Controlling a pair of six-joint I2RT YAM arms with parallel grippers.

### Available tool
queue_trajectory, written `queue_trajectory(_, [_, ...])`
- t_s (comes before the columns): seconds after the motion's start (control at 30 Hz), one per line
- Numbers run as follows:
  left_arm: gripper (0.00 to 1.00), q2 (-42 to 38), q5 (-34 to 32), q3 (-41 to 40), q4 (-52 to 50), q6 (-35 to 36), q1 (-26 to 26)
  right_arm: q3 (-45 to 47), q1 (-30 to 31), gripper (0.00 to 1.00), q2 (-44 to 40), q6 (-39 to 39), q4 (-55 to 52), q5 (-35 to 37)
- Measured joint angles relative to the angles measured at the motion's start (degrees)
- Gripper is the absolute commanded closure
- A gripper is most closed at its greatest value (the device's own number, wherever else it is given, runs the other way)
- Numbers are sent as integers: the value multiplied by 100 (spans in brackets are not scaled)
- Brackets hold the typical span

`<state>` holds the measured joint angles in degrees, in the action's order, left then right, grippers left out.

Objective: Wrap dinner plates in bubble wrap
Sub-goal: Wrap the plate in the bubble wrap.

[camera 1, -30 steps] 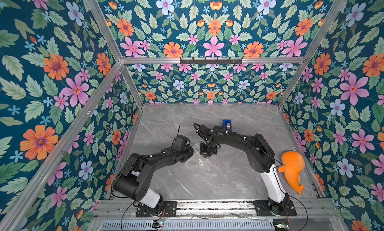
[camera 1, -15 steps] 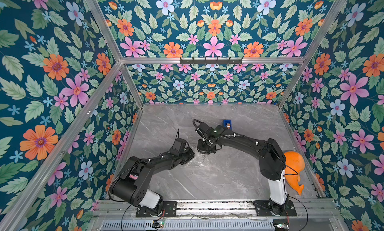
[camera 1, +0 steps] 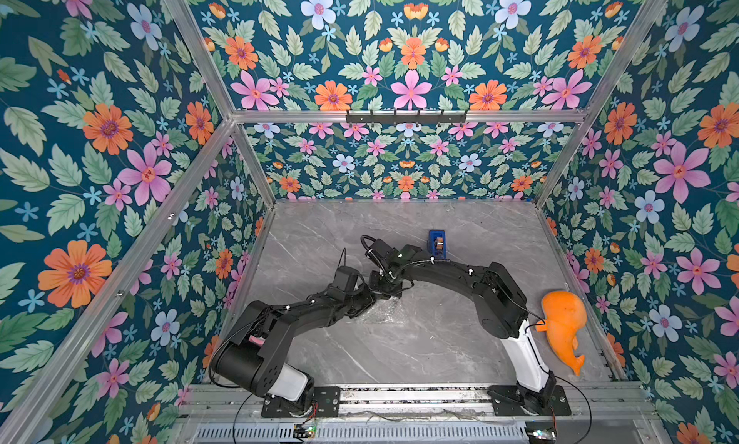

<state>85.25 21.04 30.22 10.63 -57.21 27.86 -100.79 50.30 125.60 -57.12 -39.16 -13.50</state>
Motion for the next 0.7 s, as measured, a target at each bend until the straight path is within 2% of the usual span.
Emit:
queue_trajectory(0.17, [77,-90,2,-31,46,2,0,415,-166,100,-144,-81,-11,70])
queue_trajectory(0.33, [77,-92,-17,-61,57,24,0,562,-184,100,-695,-68,-275,492])
queue_trajectory(0.4, [76,-66,-15,-61,98,22,0,549,-151,96,-804,55,-304,603])
queue_trajectory(0.53, [77,-70,2,-61,133,17,0,214,116,94,-678,201,-455,584])
queue_trajectory(0.7, [77,-96,26,-81,166,-68,0,184,186,97,-470,173,-398,448])
